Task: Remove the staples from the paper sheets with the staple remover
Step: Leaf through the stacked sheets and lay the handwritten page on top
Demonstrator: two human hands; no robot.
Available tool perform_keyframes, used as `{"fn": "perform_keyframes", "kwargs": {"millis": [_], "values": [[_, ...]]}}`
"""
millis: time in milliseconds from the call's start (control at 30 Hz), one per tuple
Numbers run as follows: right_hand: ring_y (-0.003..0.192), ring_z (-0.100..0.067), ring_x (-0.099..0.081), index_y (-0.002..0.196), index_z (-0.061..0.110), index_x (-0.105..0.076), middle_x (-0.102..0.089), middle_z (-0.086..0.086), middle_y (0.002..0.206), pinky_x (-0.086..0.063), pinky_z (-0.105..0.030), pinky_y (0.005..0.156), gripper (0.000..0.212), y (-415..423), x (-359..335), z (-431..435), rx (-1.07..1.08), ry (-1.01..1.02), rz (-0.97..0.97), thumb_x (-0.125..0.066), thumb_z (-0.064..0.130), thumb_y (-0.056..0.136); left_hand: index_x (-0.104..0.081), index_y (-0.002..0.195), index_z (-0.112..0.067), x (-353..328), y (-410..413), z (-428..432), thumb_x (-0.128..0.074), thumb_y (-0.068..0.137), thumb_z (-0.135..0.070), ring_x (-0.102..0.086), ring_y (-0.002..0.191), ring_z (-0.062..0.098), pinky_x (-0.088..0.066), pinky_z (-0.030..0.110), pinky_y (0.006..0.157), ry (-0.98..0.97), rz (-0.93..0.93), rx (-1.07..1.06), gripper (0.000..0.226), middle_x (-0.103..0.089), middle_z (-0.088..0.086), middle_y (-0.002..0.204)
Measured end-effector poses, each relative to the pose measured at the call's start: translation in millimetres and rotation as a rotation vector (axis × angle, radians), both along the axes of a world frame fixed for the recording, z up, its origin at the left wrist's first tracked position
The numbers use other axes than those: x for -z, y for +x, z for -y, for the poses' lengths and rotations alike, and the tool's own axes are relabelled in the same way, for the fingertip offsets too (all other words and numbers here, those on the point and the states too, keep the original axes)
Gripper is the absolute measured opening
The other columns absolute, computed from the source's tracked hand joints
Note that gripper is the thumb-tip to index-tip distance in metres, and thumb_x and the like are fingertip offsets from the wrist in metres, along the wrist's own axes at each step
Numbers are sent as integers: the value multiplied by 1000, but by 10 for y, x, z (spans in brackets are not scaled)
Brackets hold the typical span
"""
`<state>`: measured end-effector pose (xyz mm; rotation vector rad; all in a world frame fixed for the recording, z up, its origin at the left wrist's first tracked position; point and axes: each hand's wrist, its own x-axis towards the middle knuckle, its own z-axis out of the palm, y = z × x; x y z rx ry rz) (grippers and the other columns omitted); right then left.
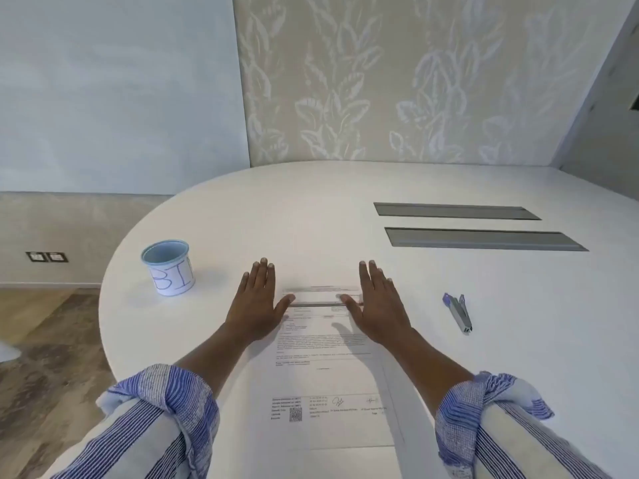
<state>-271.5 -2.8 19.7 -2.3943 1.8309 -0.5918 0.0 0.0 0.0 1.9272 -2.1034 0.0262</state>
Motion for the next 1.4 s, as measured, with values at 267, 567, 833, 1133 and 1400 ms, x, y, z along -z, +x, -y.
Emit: {"fn": "perform_keyframes", "kwargs": {"millis": [267, 567, 833, 1133, 1400], "values": [[160, -28, -8, 164, 10, -9, -9, -11, 173, -5, -43, 129, 86, 59, 300, -180, 14, 205, -10, -37, 62, 102, -1, 165, -1, 183, 42, -124, -33, 106, -59, -3, 163, 29, -4, 41, 131, 160, -170, -62, 89, -8, 15, 176], [159, -29, -10, 161, 8, -24, -17, -12, 171, -6, -45, 129, 82, 58, 360, -250, 19, 165, 0, -37, 62, 102, -4, 166, -5, 201, -8, -207, -48, 103, -53, -12, 162, 25, -6, 35, 128, 141, -343, -70, 91, -18, 13, 175], [159, -28, -13, 161, 8, -25, -19, -12, 171, -7, -44, 129, 83, 45, 400, -235, 24, 156, 15, -40, 64, 100, -3, 167, -9, 179, -84, -337, -58, 101, -48, -16, 161, 28, -9, 35, 128, 146, -387, -56, 94, -21, 14, 174], [159, -27, -14, 160, 9, -26, -21, -11, 171, -7, -44, 129, 83, 44, 414, -214, 21, 142, 37, -43, 63, 100, -9, 166, -8, 173, -179, -420, -59, 102, -37, -26, 159, 30, -16, 36, 127, 123, -410, -48, 87, -27, 11, 172], [160, -26, -12, 161, 11, -25, -19, -11, 171, -6, -43, 129, 85, 23, 438, -203, 10, 135, 58, -43, 65, 99, -29, 163, -11, 95, -321, -574, -73, 95, -19, -63, 127, 28, -35, 13, 93, -53, -680, -88, 82, -67, 6, 141]]}}
